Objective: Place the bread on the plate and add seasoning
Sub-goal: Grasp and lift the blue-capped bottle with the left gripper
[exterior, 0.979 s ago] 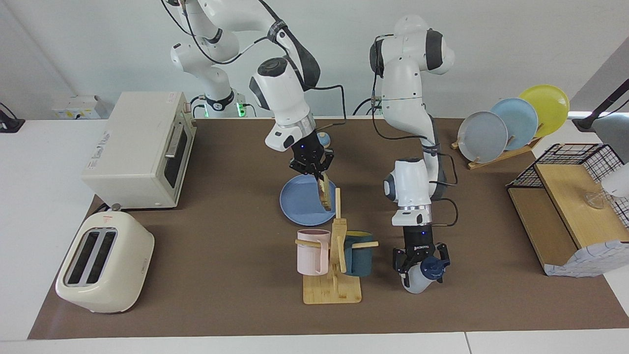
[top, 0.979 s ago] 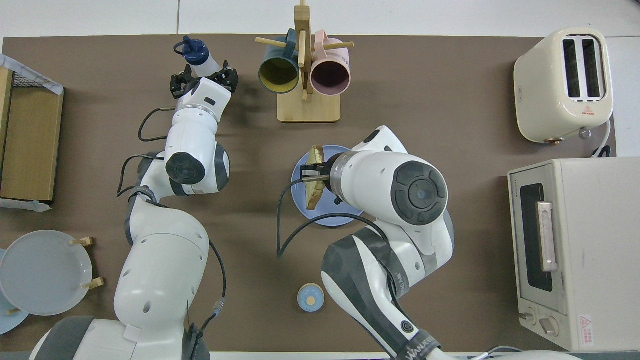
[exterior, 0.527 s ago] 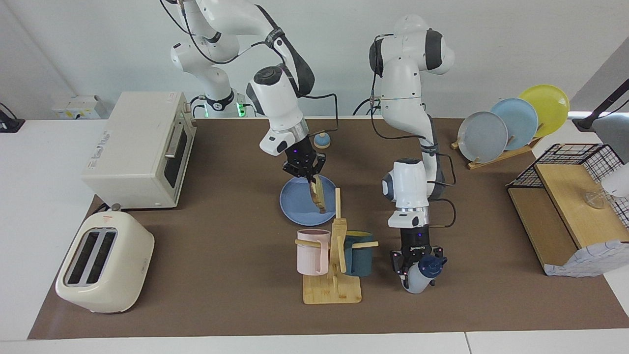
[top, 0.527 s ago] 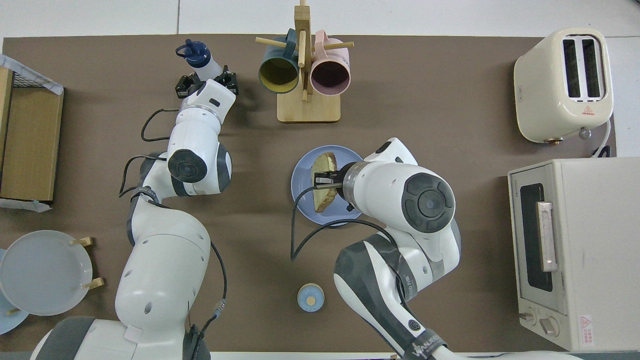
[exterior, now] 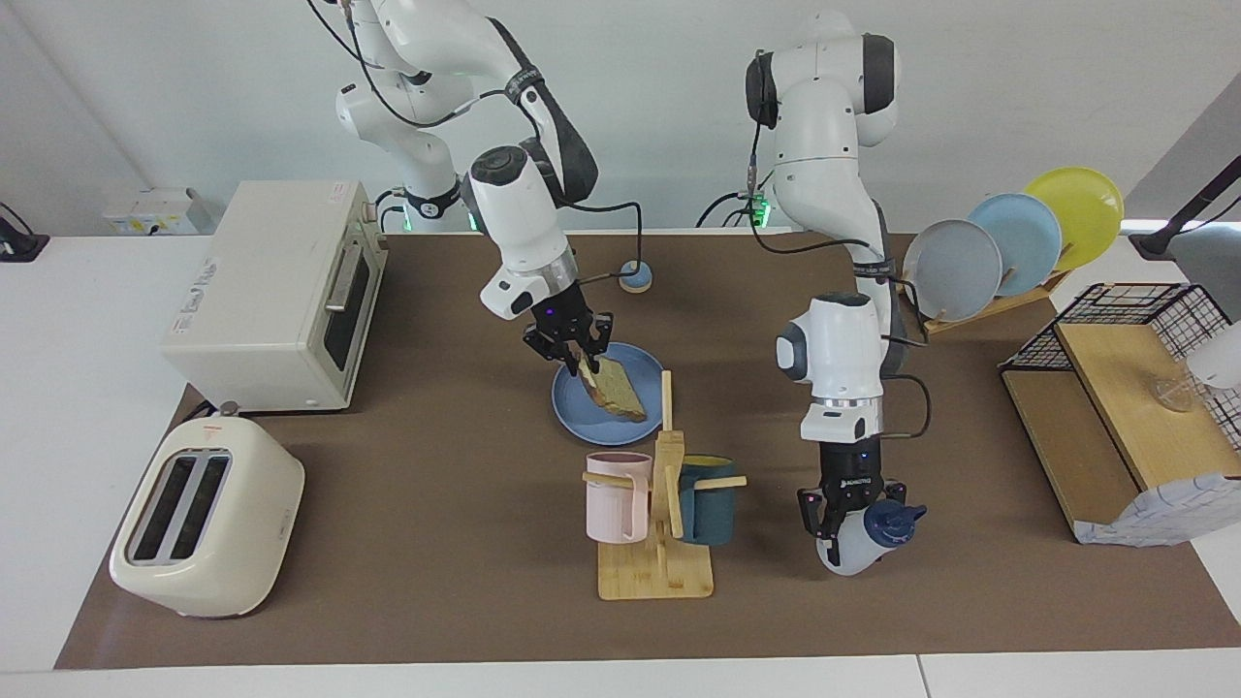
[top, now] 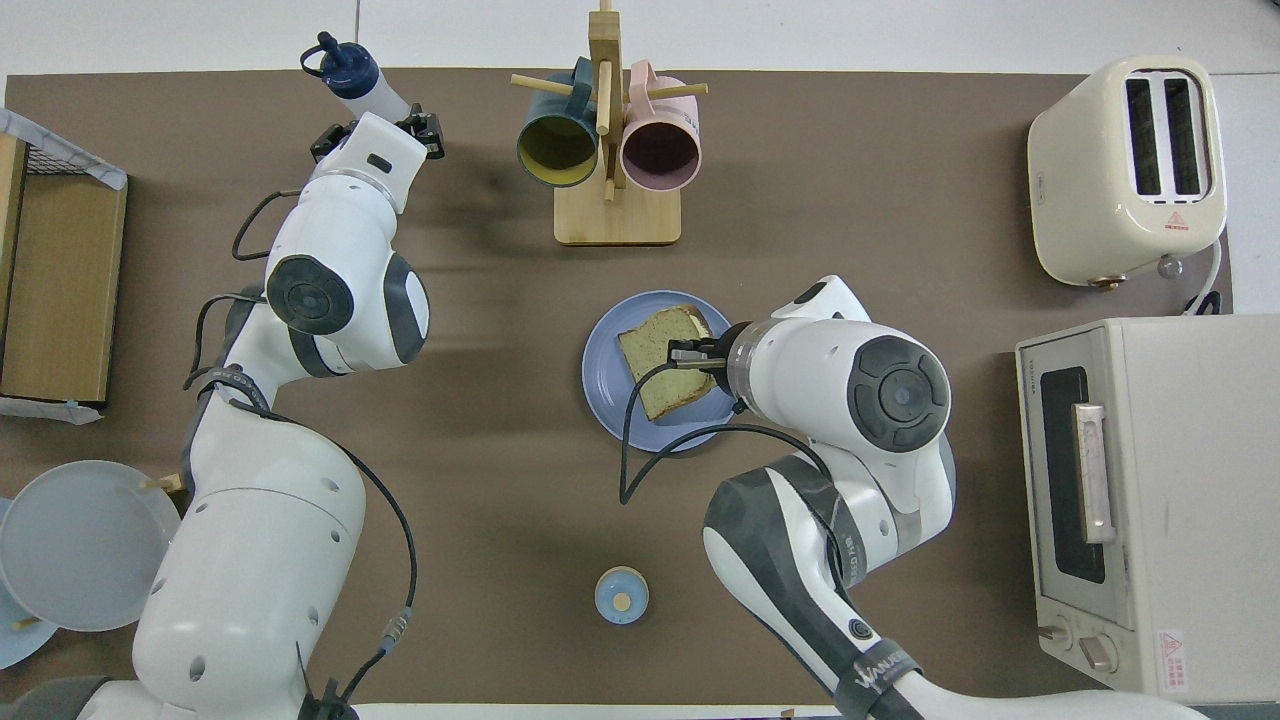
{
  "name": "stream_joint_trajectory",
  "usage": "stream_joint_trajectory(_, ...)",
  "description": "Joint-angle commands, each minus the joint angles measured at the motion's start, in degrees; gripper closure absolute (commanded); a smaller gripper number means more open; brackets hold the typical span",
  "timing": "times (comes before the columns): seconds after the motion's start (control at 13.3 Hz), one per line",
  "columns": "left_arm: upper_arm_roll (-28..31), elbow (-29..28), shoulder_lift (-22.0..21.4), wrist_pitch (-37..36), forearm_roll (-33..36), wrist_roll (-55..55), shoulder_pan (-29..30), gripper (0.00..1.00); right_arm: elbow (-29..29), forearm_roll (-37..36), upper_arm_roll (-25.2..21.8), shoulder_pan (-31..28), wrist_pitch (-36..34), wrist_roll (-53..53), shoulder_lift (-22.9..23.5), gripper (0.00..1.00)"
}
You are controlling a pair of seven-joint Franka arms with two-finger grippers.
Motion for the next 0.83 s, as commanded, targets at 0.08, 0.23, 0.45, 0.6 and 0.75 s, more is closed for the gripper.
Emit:
stream_joint_trajectory(0.08,-0.5,-7.6,-15.6,-13.4,-0.2,21.1,-0.2,1.00,1.2,1.3,0.4,-1.4,0.3,-1.4,-1.4,0.00)
stream_joint_trajectory(0.23,-0.5,-11.7,-24.0,-21.5,-0.2,32.5,0.3,1.00,3.4,1.2,0.3,-1.6,0.3,-1.2,-1.3,0.00)
stream_joint_trajectory(0.45,-0.2,-16.2,-32.7,-33.3,-0.1,56.8,0.3,1.00,7.5,1.3,0.3,-2.3,-2.2,-1.8,-0.5,0.00)
stream_joint_trajectory(0.6,0.0,-18.2,-37.1,-43.5,0.0,70.9,1.4,1.00,15.8,3.6,0.3,-2.4,-12.8,-1.4,1.0,0.00)
stream_joint_trajectory(0.75,-0.1,-18.9,-40.0,-54.2,5.6,77.7,3.1,1.00,22.8,11.5,0.1,-2.7,-22.1,-1.0,1.5,0.00)
